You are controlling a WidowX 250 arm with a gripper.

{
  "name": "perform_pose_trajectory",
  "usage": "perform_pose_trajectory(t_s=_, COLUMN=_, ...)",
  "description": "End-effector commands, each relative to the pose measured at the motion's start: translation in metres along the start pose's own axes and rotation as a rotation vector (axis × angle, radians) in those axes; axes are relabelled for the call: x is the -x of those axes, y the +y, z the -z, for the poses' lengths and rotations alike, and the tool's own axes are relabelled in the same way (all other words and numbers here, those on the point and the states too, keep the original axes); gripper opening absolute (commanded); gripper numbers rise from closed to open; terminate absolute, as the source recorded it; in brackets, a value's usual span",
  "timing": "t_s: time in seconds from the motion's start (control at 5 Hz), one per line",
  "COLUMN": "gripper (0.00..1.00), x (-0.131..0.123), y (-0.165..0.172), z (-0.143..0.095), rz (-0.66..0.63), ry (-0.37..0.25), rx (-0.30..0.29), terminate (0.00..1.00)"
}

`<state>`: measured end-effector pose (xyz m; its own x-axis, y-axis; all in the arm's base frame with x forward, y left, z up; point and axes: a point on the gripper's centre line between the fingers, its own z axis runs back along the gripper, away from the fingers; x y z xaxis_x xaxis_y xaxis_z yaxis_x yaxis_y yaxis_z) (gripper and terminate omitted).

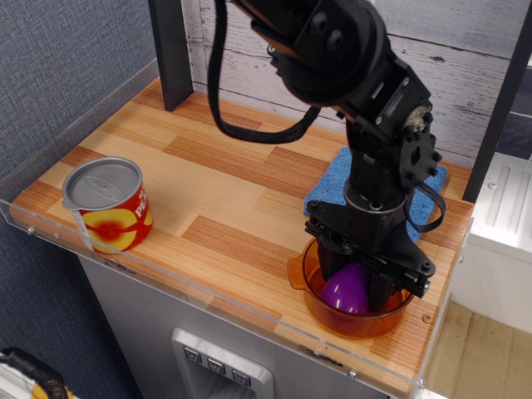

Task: Move the eggplant to the top-left corner of the table.

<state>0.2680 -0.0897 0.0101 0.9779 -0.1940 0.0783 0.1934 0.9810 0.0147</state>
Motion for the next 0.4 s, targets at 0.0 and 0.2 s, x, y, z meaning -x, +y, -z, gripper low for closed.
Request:
perform_pose_trajectory(t_s=0.0, gripper=0.00, x=-0.003, y=0.015, z=-0.041, rz=-0.046, ry=-0.041, rx=0.010, terminate=0.00)
perform_pose_trajectory(t_s=0.2, gripper=0.00, x=-0.007, y=0.026, z=-0.072, rz=-0.073, ry=-0.099, rx=-0.015, terminate=0.00)
